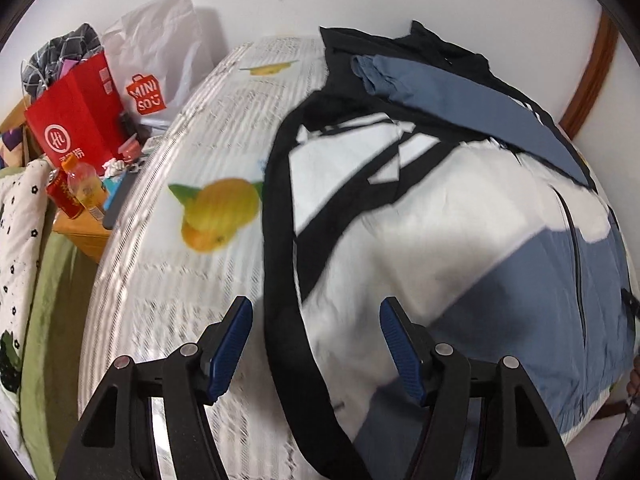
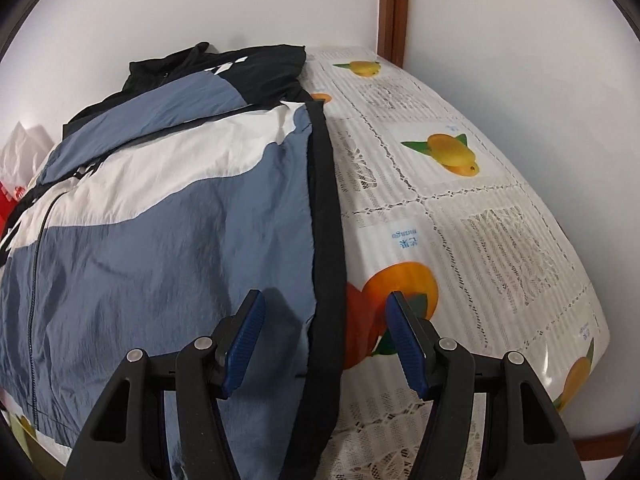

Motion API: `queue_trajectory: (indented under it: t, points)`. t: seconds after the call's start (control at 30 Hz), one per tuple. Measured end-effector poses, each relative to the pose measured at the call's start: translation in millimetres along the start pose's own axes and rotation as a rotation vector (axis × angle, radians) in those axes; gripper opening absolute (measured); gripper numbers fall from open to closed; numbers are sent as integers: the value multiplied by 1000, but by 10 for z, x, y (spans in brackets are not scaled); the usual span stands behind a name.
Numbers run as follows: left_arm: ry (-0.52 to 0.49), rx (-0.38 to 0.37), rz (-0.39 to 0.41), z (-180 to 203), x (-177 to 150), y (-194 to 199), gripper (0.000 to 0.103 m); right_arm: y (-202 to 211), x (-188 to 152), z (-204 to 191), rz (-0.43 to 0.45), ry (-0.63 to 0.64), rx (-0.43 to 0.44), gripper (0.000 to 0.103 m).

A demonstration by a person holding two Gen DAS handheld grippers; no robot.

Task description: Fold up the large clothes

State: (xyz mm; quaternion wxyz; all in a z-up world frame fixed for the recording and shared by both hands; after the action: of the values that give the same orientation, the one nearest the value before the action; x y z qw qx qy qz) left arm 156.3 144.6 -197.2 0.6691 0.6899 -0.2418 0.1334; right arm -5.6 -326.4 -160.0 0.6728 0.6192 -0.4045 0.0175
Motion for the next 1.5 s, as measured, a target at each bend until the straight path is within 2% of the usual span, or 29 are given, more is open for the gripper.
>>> queue_trajectory:
  t: [0.2,0.23,0.27,0.3,0.37,0.4,0.43,0.47,0.53,0.73,0.87,1.07,1.27,1.37,1.5]
  points:
    - [12,5,26,79,-92,20,62,-18,5,-62,30,-1,-5,61]
    - [12,3,28,102,-99,25,62,-18,-1,-73,37,5,-14,58]
    - [10,3,28,114,-104,26,62,-6,-18,-96,45,16,-16,49]
    - [5,5,31,130,-111,28,60,6,-32,-115,47,24,-7,43]
    - [-1,19,35,149,-122,34,49,33,-63,-151,52,41,-6,21]
    - [-3,26,34,152,-126,40,37,40,-71,-169,52,49,-8,13]
    - [-2,33,31,147,-128,52,21,50,-79,-192,47,59,-8,10]
    - [8,21,29,131,-130,66,13,58,-83,-198,44,60,-12,8]
    - [32,-21,40,98,-135,108,7,88,-76,-188,48,52,-5,5]
    - [69,-108,170,2,-172,500,5,438,13,-5,100,-22,91,3]
    - [73,-139,251,-8,-190,763,4,791,72,70,164,-22,152,3]
    - [66,-196,379,-45,-121,1146,4,1252,180,162,247,-29,198,3]
    - [62,-186,453,-128,182,1269,4,1489,455,202,310,-76,251,3]
    - [75,-172,470,-185,403,1222,4,1497,643,144,328,-96,275,3]
    - [104,-161,469,-220,711,1121,4,1410,931,4,348,-98,263,3]
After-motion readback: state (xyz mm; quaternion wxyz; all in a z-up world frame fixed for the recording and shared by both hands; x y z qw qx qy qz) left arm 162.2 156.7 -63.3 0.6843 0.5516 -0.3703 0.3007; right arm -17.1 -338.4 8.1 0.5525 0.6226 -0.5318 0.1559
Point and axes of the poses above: each gripper's, at about its wrist camera, not at the fingertips, and y roughly against the way its jaws point, z to its right, x to its top, the point moved 3 cm from there along -y, roughly the way its jaws point, and after that the axes turned 13 degrees about -y, right-handed, at the moved point
